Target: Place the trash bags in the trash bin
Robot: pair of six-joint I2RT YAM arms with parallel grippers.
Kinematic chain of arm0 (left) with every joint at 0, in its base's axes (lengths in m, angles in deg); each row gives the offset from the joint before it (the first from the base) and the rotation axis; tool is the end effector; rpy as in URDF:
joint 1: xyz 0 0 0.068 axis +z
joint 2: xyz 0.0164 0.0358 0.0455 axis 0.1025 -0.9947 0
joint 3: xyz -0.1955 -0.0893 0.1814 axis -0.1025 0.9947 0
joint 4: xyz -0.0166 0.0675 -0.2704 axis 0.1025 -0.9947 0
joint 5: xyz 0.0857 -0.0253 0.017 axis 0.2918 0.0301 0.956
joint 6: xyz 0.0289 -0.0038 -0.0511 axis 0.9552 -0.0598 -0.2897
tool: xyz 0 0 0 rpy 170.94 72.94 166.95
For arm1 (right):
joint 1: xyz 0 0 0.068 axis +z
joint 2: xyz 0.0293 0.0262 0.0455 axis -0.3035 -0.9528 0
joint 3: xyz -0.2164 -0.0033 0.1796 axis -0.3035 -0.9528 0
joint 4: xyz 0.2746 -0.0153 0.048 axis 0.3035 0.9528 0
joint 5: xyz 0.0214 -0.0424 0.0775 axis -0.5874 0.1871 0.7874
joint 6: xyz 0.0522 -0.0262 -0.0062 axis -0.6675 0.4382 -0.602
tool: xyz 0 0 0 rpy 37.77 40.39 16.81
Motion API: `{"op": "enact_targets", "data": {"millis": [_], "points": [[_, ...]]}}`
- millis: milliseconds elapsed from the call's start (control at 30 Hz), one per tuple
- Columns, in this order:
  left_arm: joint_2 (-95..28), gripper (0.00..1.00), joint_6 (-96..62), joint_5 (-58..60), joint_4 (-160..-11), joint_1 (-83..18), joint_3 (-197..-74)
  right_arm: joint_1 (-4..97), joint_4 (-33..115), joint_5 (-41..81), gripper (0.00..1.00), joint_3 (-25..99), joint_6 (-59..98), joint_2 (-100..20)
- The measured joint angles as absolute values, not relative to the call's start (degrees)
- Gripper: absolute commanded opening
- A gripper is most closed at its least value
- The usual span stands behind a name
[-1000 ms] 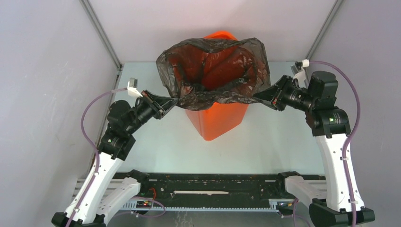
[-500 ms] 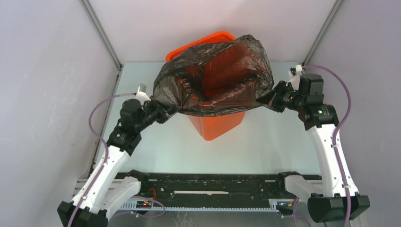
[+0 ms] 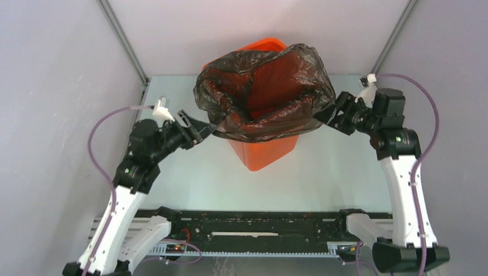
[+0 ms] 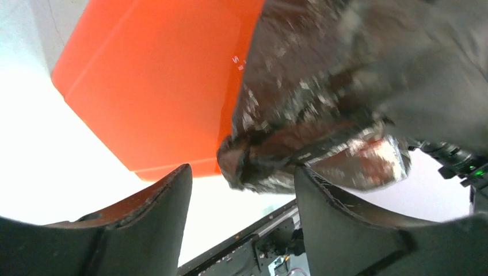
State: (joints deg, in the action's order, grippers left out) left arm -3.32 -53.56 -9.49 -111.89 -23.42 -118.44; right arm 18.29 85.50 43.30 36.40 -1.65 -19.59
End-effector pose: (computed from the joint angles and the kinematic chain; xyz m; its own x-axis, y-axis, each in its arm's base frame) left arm 0.1744 -0.0693 0.3851 -0.5838 -0.5547 -0.5928 0.2185 0.5959 -0.7728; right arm 0.2228 0.0242 0.4182 -0.6612 0.3937 -0.6386 -0.1608 0.7571 0.6332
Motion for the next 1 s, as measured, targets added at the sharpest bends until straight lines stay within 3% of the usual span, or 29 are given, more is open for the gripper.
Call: {"op": "enact_targets", "data": {"millis": [133,233,433,633,700,800,1000], "points": [[2.9,0.81,-50.4,-7.5,-118.0,-23.4,-119.6,18.3,87.3,43.3,0.84,37.2,-0.1,-13.3],[5.3,0.99,-48.6,-6.1,-120.7,-23.4,-122.6,18.3,87.8,43.1,0.9,39.6,1.3,-10.0],[3.0,1.0,-45.2,-3.1,-121.2,-23.4,-133.1,18.3,85.8,41.4,0.91,47.4,4.0,-10.3],[-6.6,0.96,-43.0,0.0,-121.4,-23.4,-142.8,18.3,83.5,39.7,0.91,56.4,6.2,-20.4],[-10.5,0.87,-43.0,1.3,-121.8,-23.4,-144.3,18.3,82.7,39.4,0.87,58.7,6.4,-24.3],[-14.7,0.82,-43.1,5.5,-123.4,-23.4,-144.6,18.3,81.9,39.3,0.75,58.8,5.7,-29.5],[-19.5,0.57,-43.0,9.2,-124.3,-23.0,-145.6,17.4,78.9,42.0,0.32,58.7,1.1,-35.0]]}}
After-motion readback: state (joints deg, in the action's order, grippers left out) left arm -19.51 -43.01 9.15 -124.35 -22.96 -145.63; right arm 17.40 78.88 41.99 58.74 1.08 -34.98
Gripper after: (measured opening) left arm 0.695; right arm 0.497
